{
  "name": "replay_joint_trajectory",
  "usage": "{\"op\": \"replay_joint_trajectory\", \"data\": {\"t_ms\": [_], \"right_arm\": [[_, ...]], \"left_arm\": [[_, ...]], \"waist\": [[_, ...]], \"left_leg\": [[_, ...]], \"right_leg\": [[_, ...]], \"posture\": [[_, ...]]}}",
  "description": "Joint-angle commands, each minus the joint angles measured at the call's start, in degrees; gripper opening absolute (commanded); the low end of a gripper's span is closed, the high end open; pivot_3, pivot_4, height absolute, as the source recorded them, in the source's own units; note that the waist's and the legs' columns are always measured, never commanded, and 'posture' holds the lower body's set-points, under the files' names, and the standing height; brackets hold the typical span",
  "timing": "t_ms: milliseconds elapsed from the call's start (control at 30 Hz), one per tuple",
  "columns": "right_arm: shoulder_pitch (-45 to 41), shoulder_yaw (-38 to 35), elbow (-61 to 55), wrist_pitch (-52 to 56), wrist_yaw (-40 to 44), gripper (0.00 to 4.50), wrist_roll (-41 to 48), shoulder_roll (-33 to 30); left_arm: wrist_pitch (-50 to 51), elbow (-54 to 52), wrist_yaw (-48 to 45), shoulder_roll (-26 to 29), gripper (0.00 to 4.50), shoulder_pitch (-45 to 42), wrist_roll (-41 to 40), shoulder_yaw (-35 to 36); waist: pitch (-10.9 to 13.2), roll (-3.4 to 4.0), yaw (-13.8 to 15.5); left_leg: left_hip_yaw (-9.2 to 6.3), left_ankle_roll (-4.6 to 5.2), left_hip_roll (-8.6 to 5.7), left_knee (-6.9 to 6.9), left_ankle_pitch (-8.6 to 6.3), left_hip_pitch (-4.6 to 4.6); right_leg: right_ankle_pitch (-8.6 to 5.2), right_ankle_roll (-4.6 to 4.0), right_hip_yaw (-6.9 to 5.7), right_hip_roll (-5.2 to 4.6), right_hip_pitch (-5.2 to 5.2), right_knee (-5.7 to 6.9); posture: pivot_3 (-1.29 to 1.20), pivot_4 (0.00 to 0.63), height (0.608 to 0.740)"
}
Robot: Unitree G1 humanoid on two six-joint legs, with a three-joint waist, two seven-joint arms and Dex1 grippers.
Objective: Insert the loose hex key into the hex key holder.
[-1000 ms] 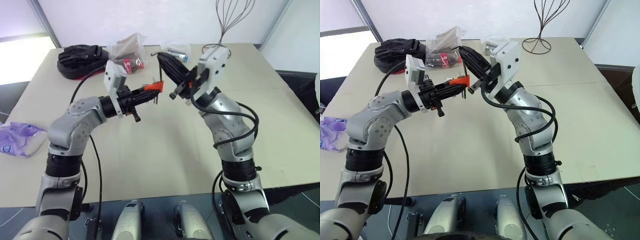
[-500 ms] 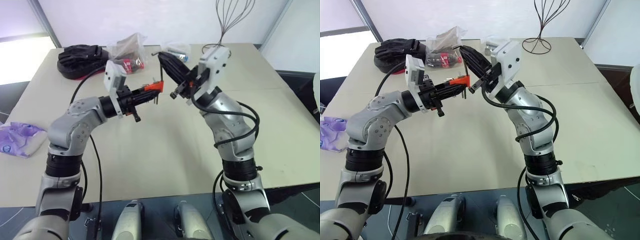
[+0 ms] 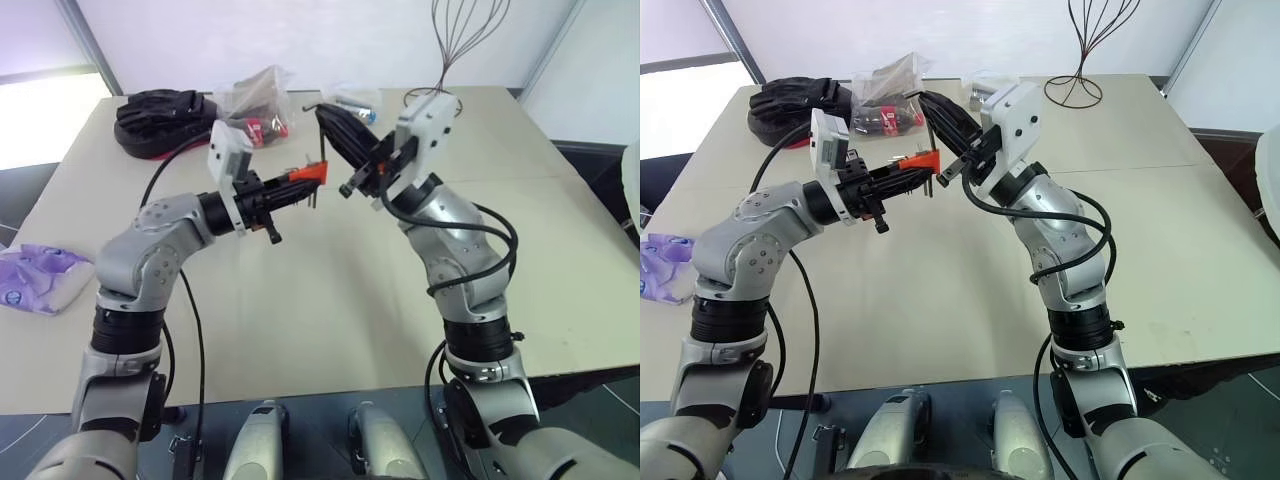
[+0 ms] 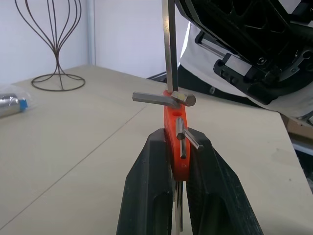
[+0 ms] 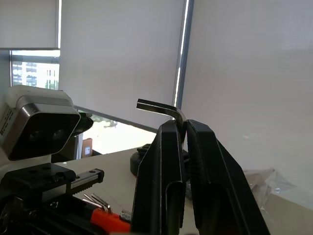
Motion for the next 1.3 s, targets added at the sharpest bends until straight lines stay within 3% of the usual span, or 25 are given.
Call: {"op": "replay_joint_trajectory", "data": {"t_ms": [33, 400, 500, 633, 900, 1067, 1300], "right_arm": [[-0.23, 0.29, -1.21, -1.31, 0.12, 0.1, -0.12, 0.37], [1.05, 0.44, -2.39, 0.59, 1.49, 0.1, 0.56, -0.74], [1.22, 0.6, -2.63, 0.84, 1.83, 1.03, 0.22, -1.45], [1.82, 0.38, -3.64, 1.85, 2.59, 2.96, 0.22, -3.35], [9.52, -5.19, -13.2, 10.34, 7.24, 2.96, 7.42, -13.83], [16.29, -12.18, -18.96, 18.41, 11.64, 2.96, 14.46, -25.02], [18.62, -18.47, -19.13, 20.16, 12.63, 2.96, 15.59, -33.33]], "left_arm": [[-0.57, -2.05, 0.16, -0.09, 0.0, -1.71, -1.14, 1.12], [-0.85, -1.52, 0.86, -0.59, 0.0, -2.2, -1.29, 1.42], [-0.91, -1.46, 0.9, -0.56, 0.0, -2.2, -1.34, 1.46], [-1.05, -1.37, 0.91, -0.55, 0.0, -2.15, -1.32, 1.36], [-0.45, -1.21, 1.25, -0.71, 0.0, -1.78, -1.34, 1.12], [1.45, -1.01, 0.81, -1.18, 0.0, 0.51, -1.41, -0.86], [0.98, 1.93, 1.38, -8.13, 0.0, 4.47, -0.29, -6.05]], "waist": [[0.0, 0.0, 0.0], [0.0, 0.01, 0.0], [0.01, 0.0, 0.04], [0.0, 0.0, 0.02], [0.02, -0.01, 0.42], [0.03, 0.0, 0.21], [0.04, -0.01, 0.29]], "left_leg": [[0.0, 0.0, 0.0, 0.0, 0.0, 0.0], [0.0, 0.0, 0.0, -0.01, 0.0, 0.0], [0.0, 0.0, 0.0, -0.01, 0.0, 0.0], [0.0, 0.0, 0.0, -0.01, 0.0, 0.0], [-0.03, 0.03, -0.03, -0.03, -0.02, -0.05], [-0.01, 0.1, -0.02, -0.03, -0.06, -0.04], [0.02, 0.12, -0.01, -0.02, -0.07, -0.02]], "right_leg": [[0.0, 0.0, 0.0, 0.0, 0.0, 0.0], [0.0, 0.0, 0.0, 0.0, 0.0, -0.01], [0.0, 0.0, 0.0, 0.0, 0.0, -0.01], [0.0, 0.0, 0.0, 0.0, 0.0, -0.02], [-0.02, 0.01, -0.03, -0.04, 0.05, -0.14], [-0.01, 0.01, 0.0, -0.05, 0.05, -0.18], [-0.02, 0.01, 0.01, -0.01, 0.08, -0.21]], "posture": [[0.0, 0.15, 0.74], [0.0, 0.15, 0.74], [0.0, 0.15, 0.74], [0.0, 0.15, 0.74], [0.0, 0.15, 0.74], [0.0, 0.15, 0.74], [0.0, 0.15, 0.74]]}}
